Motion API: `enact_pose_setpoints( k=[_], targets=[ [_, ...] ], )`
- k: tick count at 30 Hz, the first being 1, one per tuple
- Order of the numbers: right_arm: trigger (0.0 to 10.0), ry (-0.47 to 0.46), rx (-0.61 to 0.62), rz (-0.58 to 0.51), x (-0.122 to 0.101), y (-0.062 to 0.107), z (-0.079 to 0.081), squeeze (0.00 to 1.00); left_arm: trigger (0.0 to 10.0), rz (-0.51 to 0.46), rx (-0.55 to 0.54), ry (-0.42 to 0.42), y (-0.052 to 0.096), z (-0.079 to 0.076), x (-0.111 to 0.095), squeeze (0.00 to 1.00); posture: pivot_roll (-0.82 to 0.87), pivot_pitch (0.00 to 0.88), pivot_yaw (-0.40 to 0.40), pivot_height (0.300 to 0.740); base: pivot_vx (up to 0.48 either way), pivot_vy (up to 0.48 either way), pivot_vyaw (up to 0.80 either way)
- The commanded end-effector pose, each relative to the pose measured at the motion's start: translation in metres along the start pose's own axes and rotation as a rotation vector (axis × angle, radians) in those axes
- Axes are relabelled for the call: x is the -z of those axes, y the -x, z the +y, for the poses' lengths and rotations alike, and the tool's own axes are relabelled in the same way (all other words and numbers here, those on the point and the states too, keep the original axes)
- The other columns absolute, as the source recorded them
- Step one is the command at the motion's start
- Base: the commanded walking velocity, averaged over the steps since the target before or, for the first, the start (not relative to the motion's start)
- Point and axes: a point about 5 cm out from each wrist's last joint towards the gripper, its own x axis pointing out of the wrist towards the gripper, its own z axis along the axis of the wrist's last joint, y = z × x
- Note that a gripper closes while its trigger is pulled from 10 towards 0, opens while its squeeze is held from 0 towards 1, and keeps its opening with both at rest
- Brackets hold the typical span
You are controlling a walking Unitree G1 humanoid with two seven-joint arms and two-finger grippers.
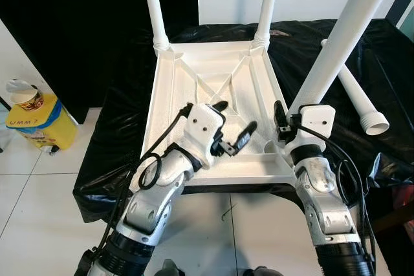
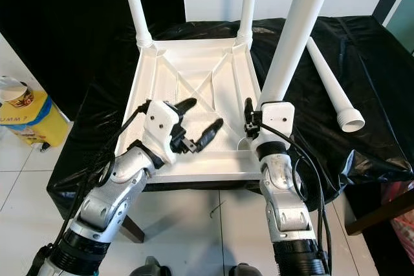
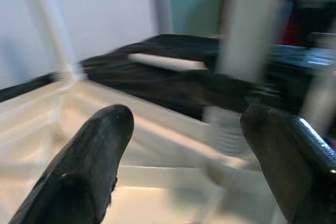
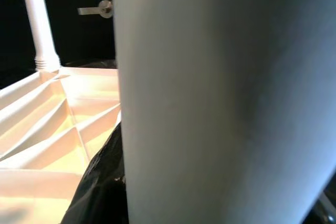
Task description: Building children table
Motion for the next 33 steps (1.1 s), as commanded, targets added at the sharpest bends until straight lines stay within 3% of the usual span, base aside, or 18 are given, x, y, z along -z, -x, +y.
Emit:
enact_pose_setpoints(
  k=[1,9,18,26,33],
  targets=[
    [10.0,-0.013,0.007,-0.021,-0.003,0.006,-0.004,0.00,10.0,-0.004,0.112,-0.027,0.004,-0.009,0.002,0.00,-0.07,0.060,0.001,0.740,0.000,0.000,0.00],
    [10.0,-0.004,0.000,-0.009,-0.002,0.024,-0.007,0.00,10.0,0.026,0.256,-0.042,0.009,-0.017,0.005,0.00,-0.08,0.067,0.010,0.740,0.000,0.000,0.00],
    [10.0,0.020,0.036,0.008,-0.001,0.032,-0.016,0.00,10.0,0.038,0.301,-0.040,0.012,-0.019,0.007,0.00,-0.09,0.072,0.018,0.740,0.000,0.000,0.00],
    [10.0,0.051,0.074,0.053,0.005,0.050,-0.028,0.00,10.0,0.038,0.313,-0.048,0.013,-0.015,0.007,0.00,-0.10,0.078,0.026,0.740,0.000,0.000,0.00],
    [10.0,0.057,0.079,0.064,0.008,0.052,-0.029,0.00,10.0,0.039,0.313,-0.041,0.013,-0.014,0.006,0.00,-0.10,0.080,0.028,0.740,0.000,0.000,0.00]
  ],
)
